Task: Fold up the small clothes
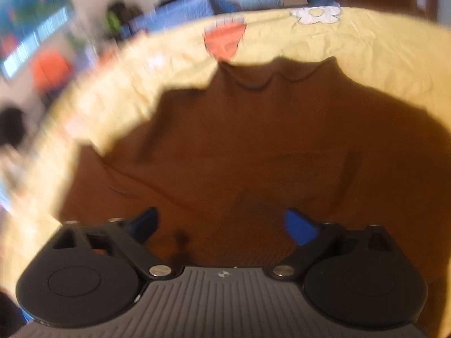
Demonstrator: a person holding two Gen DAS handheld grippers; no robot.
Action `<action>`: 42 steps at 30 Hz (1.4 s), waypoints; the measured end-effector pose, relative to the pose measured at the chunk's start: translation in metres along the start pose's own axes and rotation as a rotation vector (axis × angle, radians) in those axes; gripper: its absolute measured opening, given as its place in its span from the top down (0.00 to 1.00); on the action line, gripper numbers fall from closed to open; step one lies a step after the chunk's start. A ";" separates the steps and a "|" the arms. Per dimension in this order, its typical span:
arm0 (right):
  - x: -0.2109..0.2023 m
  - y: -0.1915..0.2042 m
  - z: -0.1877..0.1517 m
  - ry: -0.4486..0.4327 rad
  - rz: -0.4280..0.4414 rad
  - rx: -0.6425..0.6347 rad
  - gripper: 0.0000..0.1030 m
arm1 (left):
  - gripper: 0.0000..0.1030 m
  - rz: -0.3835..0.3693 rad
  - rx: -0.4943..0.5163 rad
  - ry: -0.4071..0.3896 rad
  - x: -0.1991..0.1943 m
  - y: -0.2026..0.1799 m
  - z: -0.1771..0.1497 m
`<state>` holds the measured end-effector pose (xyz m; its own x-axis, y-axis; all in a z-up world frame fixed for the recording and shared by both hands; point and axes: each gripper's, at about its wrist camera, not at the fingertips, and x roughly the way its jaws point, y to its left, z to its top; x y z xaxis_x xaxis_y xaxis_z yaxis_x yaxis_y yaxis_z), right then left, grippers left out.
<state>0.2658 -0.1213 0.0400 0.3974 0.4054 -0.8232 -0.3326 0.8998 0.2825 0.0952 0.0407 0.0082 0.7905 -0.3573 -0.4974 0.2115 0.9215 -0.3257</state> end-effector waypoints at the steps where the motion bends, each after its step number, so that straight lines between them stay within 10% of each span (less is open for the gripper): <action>1: 0.003 0.008 0.000 -0.001 -0.041 -0.050 0.23 | 0.27 -0.004 -0.006 -0.001 0.000 0.001 0.000; 8: -0.007 0.012 -0.008 -0.036 -0.146 -0.142 0.84 | 0.26 -0.024 -0.029 -0.006 -0.003 0.005 -0.001; 14: -0.078 -0.022 -0.066 -0.075 0.027 -0.112 0.79 | 0.25 -0.061 -0.064 -0.035 -0.010 0.010 -0.002; 16: -0.092 -0.044 -0.089 -0.047 0.065 -0.037 0.28 | 0.24 -0.075 -0.087 -0.041 -0.010 0.013 -0.001; 18: -0.109 -0.066 -0.107 -0.112 0.099 0.072 0.11 | 0.24 -0.083 -0.108 -0.042 -0.010 0.016 -0.001; 29: -0.075 -0.091 -0.104 -0.060 0.284 0.365 0.45 | 0.24 -0.042 -0.097 -0.041 -0.007 0.011 0.001; 32: -0.063 -0.079 -0.100 -0.039 0.239 0.311 0.87 | 0.24 -0.036 -0.096 -0.050 -0.009 0.010 0.002; 42: -0.154 -0.077 -0.007 -0.282 0.289 0.148 0.89 | 0.14 0.084 -0.179 -0.387 -0.094 0.061 0.049</action>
<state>0.2245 -0.2541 0.1414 0.5307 0.6541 -0.5390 -0.3463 0.7478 0.5665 0.0621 0.1379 0.0745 0.9652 -0.1675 -0.2008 0.0615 0.8917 -0.4484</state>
